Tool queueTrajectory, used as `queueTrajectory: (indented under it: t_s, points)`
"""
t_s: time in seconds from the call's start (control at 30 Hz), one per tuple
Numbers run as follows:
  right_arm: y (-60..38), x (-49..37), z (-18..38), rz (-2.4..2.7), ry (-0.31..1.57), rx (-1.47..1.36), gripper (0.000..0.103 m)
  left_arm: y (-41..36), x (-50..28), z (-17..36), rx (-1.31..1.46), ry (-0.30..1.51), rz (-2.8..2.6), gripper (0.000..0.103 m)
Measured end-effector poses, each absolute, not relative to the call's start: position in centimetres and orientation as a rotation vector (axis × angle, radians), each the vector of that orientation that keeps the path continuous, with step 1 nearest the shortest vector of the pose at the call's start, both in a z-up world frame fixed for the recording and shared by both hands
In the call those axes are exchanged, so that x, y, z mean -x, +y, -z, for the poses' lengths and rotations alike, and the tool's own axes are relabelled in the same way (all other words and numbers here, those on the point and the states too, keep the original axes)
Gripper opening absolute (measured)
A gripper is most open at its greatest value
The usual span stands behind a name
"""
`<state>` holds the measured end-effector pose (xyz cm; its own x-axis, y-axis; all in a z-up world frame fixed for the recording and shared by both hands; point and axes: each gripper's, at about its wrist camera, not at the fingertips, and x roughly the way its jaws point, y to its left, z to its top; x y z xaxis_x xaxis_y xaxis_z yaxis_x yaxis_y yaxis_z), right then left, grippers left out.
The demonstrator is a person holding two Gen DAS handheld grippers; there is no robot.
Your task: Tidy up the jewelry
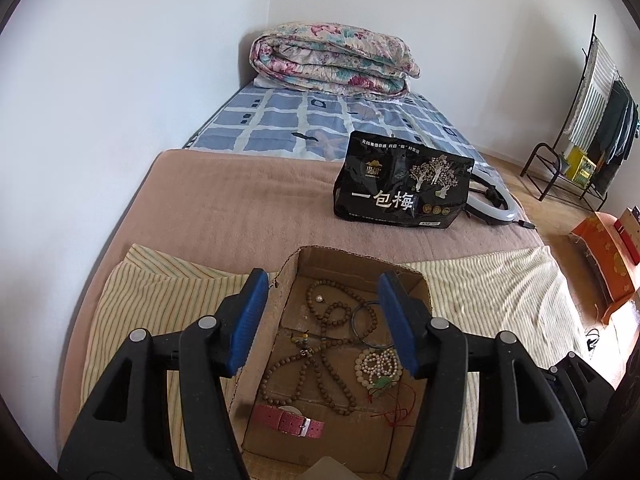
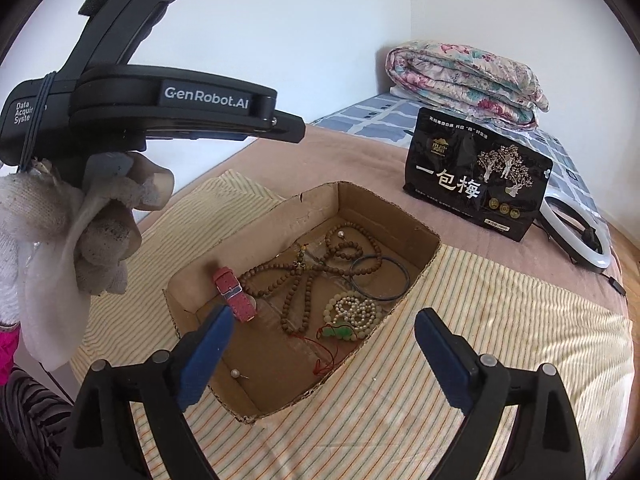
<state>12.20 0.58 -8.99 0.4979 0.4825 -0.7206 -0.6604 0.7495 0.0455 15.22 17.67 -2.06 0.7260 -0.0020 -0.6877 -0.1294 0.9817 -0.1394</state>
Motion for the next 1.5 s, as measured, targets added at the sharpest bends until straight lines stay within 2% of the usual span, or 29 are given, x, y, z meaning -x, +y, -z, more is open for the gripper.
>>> queueTrajectory:
  t_s: [0.37,0.43,0.47,0.5,1.07,1.27,1.5]
  points:
    - [-3.6,-9.9,6.6,-0.659,0.752,0.228,0.093,16.1,-9.7,-1.8,0.146,0.668,-0.114,0.059]
    - [-4.6,-9.5,6.3,-0.646,0.750,0.220,0.093,15.7,-8.6,-2.1,0.136,0.661,-0.112,0.063]
    - [-5.1,-9.3,6.0,-0.639,0.749,0.215,0.093,15.4,-8.0,-2.3,0.134,0.656,-0.107,0.071]
    - [-5.6,-9.1,5.9,-0.631,0.747,0.209,0.093,15.2,-7.4,-2.5,0.129,0.648,-0.105,0.075]
    - [-11.5,-7.3,3.6,-0.497,0.676,0.161,0.102,10.0,-0.1,-1.1,0.003,0.648,-0.111,0.082]
    - [-12.3,-7.2,3.5,-0.456,0.665,0.144,0.103,8.8,1.2,-1.2,-0.034,0.602,-0.143,0.103]
    - [-12.3,-7.5,3.8,-0.435,0.667,0.151,0.103,8.1,1.0,-1.2,-0.035,0.602,-0.139,0.103]
